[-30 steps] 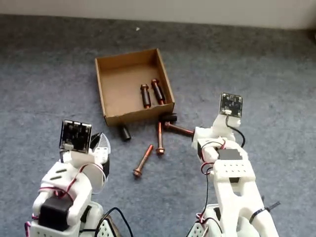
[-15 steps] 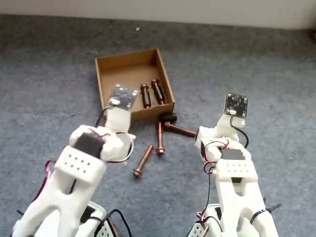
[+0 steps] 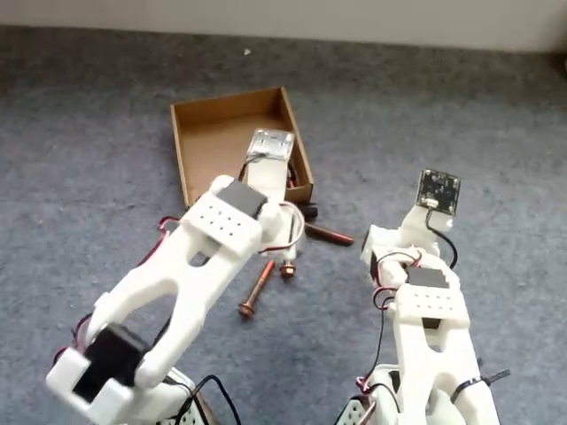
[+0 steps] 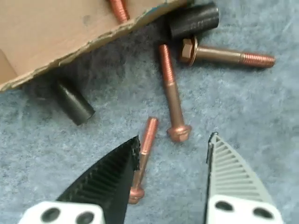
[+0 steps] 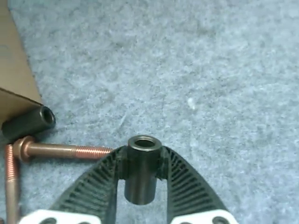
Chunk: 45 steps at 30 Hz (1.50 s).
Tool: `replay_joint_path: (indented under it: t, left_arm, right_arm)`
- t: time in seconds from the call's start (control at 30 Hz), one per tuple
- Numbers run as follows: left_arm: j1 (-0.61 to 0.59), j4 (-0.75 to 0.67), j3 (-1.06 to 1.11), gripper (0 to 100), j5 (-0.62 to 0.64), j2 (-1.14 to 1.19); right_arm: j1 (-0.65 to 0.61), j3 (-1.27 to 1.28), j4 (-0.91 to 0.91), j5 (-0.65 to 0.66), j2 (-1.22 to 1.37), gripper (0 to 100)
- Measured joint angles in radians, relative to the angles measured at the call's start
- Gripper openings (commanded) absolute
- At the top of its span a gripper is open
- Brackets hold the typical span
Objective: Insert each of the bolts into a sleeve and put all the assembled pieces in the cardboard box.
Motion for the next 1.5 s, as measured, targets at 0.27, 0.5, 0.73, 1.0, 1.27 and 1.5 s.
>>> replay_joint_path:
  t: [0.27,0.5,0.73,1.0,1.27,1.5]
  left_arm:
    - [0.005,-0.158,-0.190,25,0.239,0.288]
    - [0.044,-0.173,-0.331,25,0.374,0.479]
    - [0.086,-0.173,-0.433,20,0.443,0.620]
    - [0.091,-0.180,-0.508,0,0.456,0.687]
    - [0.092,-0.106,-0.514,1,0.453,0.667]
    - [0.135,0.018,-0.502,1,0.453,0.559]
  right_arm:
    - [0.066,0.000,0.000,-0.052,0.000,0.5]
    - [0.071,0.000,0.000,-0.058,0.000,0.5]
    - [0.071,0.000,0.000,-0.058,0.000,0.5]
    - [0.071,0.000,0.000,-0.058,0.000,0.5]
    - [0.071,0.000,0.000,-0.058,0.000,0.5]
    - [0.074,0.000,0.000,-0.058,0.000,0.5]
